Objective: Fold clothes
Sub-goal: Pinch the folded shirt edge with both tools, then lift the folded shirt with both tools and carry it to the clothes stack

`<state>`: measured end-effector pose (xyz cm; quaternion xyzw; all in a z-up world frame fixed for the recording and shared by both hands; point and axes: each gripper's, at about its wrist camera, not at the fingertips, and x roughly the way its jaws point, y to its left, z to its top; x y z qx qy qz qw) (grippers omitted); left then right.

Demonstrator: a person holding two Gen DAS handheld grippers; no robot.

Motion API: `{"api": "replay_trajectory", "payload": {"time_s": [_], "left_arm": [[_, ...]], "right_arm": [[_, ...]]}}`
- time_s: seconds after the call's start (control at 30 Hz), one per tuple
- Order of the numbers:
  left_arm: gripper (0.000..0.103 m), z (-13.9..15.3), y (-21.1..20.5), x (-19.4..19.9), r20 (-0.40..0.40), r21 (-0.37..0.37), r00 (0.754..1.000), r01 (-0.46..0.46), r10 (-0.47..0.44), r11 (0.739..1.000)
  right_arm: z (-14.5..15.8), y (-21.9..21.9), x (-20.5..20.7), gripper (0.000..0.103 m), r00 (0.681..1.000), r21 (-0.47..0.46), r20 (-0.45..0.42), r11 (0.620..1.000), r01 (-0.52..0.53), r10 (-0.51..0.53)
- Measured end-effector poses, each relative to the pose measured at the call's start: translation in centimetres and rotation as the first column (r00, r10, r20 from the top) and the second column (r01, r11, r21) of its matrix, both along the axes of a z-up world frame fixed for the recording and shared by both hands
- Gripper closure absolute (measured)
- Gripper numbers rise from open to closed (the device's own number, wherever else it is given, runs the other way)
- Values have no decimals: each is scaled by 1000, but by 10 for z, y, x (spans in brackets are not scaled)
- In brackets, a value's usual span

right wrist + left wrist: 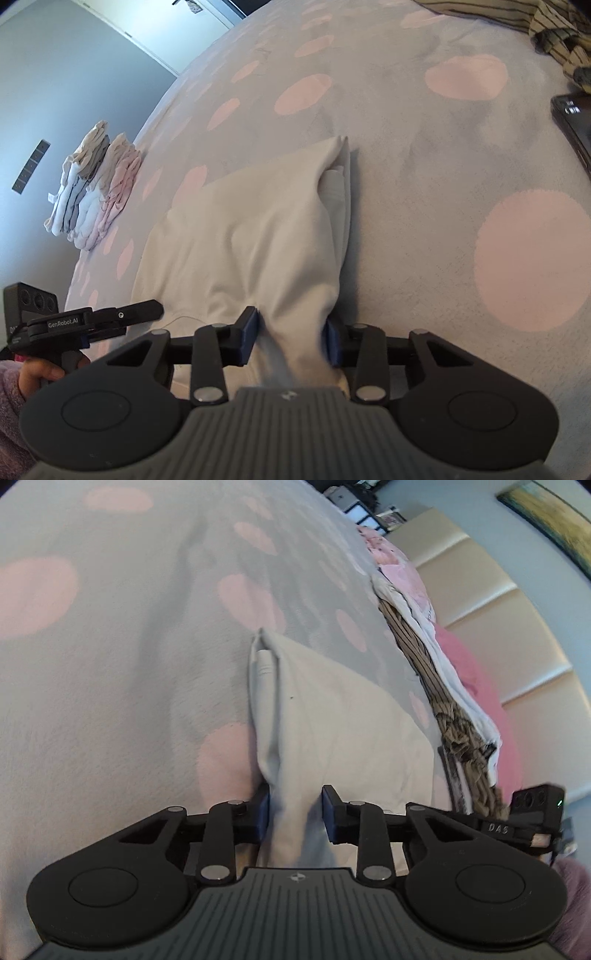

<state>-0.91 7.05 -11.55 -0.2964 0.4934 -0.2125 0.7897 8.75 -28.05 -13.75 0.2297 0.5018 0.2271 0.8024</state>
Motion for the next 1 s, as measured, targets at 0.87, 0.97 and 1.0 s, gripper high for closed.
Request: {"api": "replay_trajectory", "payload": {"time_s": [0.87,0.97,1.0], "left_arm": [[94,21,-7,-8,141,22,989,27,-30,999],[94,32,-6,-12,171,18,985,10,-13,1000],[94,36,-4,-13,181,18,983,2,-5,1000]], "right_arm": [[20,1,-15,88,993,36,116,999,24,-28],[30,1,-20,88,988,44,151,999,21,-28],[34,2,-22,88,986,48,162,999,19,-26]]}}
